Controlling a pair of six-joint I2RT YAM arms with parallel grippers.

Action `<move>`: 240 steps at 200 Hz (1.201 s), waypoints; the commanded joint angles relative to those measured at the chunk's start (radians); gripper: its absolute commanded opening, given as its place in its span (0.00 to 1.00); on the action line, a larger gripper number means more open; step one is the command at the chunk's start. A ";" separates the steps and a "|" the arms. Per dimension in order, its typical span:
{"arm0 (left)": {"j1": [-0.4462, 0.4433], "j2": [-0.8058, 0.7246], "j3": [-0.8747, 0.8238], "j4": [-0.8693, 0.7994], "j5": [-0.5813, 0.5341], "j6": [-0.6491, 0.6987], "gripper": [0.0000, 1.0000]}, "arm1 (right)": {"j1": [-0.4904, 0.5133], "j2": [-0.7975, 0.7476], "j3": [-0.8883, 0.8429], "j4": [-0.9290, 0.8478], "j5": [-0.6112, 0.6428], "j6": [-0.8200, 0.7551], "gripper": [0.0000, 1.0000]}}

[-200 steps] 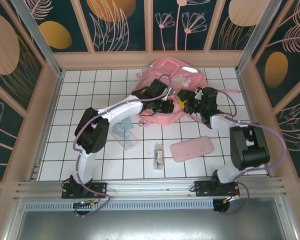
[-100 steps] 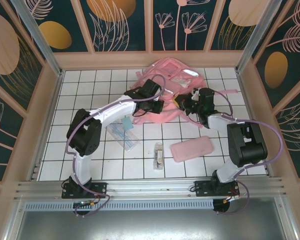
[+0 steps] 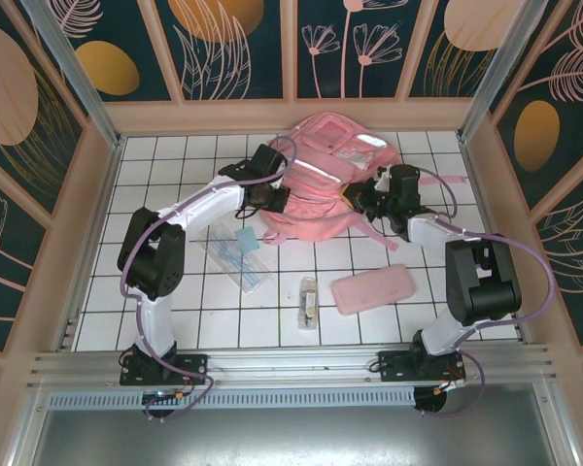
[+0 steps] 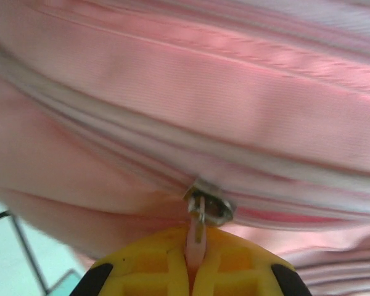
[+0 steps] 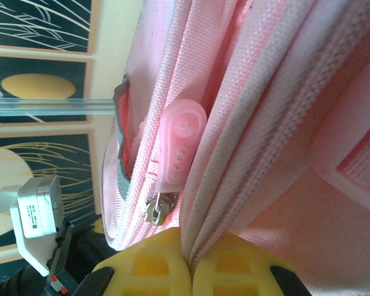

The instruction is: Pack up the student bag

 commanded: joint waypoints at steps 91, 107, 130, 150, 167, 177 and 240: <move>-0.173 -0.102 -0.092 0.102 0.353 -0.183 0.00 | -0.148 0.225 0.435 -0.173 0.164 -0.219 0.28; -0.199 -0.032 -0.018 0.143 0.367 -0.201 0.00 | -0.148 0.183 0.405 -0.208 0.182 -0.209 0.51; -0.211 0.073 0.119 0.169 0.375 -0.209 0.00 | -0.159 0.060 0.299 -0.261 0.219 -0.211 0.63; -0.212 0.139 0.203 0.164 0.359 -0.203 0.00 | -0.165 -0.071 0.176 -0.267 0.209 -0.187 0.64; -0.213 0.166 0.243 0.154 0.346 -0.196 0.00 | -0.156 -0.160 0.068 -0.224 0.165 -0.129 0.63; -0.213 0.167 0.247 0.153 0.349 -0.195 0.00 | -0.144 -0.190 0.018 -0.186 0.143 -0.085 0.63; -0.211 0.063 0.105 0.212 0.327 -0.229 0.00 | 0.001 -0.009 -0.035 0.026 0.099 0.069 0.59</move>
